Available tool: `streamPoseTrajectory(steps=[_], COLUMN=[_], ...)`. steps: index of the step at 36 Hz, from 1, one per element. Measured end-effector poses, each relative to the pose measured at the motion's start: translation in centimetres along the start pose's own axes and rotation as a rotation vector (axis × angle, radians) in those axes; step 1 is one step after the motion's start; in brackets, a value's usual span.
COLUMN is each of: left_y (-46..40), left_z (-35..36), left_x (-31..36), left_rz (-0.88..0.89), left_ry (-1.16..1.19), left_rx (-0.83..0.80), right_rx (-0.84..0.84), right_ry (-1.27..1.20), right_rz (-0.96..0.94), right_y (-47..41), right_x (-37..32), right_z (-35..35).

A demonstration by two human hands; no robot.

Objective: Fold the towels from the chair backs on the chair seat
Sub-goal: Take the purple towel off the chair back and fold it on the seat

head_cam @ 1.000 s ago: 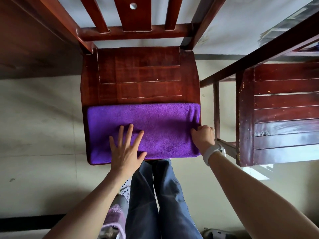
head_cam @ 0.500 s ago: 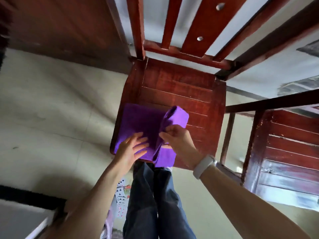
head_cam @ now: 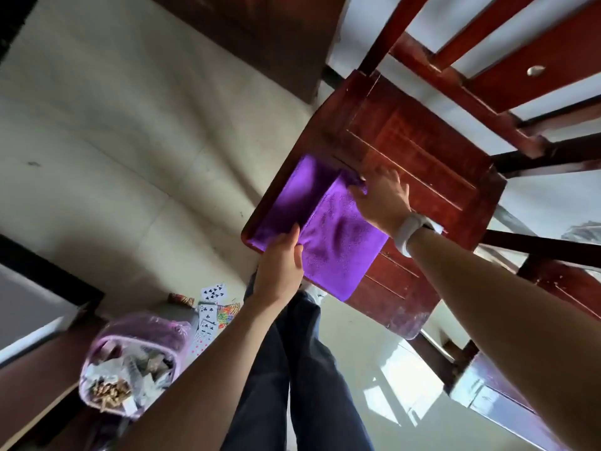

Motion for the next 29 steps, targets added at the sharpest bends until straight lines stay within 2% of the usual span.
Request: streamPoseTrajectory(steps=[5, 10, 14, 19, 22, 24, 26, 29], left_y=[0.8, 0.1, -1.1, -1.6, -1.7, -1.5, -1.4, -1.6], left_z=[-1.1, -2.2, -2.9, -3.1, -3.5, -4.0, -4.3, -3.4], left_x=[0.1, -1.6, -2.4, -3.4, -3.3, -2.8, -1.8, -0.4], left_rz=[-0.003, -0.104, -0.102, -0.187, -0.265, -0.201, -0.035, 0.264], left_ry=[0.148, 0.074, 0.012, -0.054, -0.129, -0.193, -0.289, -0.428], left_rx=[0.204, 0.341, 0.366, 0.341, 0.334, 0.361, 0.376, 0.252], right_rx=[0.016, 0.073, 0.088, 0.098, 0.2, 0.373, 0.5, 0.6], right_ry=[-0.221, -0.255, -0.223, -0.124, -0.152, -0.193, -0.137, 0.061], right_rz=[-0.051, -0.184, -0.149, -0.078, -0.095, -0.173, -0.251, -0.36], right_y=[0.0, -0.5, -2.0, -3.2, -2.4, -0.7, 1.4, 4.1], right_x=[-1.0, -3.2, -4.9, -5.3, -5.4, -5.1, -4.4, -3.0], right_z=[-0.2, -0.5, 0.0, 1.0, 0.5, -0.2, -0.2, 1.7])
Point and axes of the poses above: each hand's wrist, its own y-axis away from the middle knuckle, its own z-axis out of the palm, x = y × z, the point moved 2 cm from there along -y, towards the middle knuckle, and after that the axes turned 9 degrees about y, right-handed, at the moved point
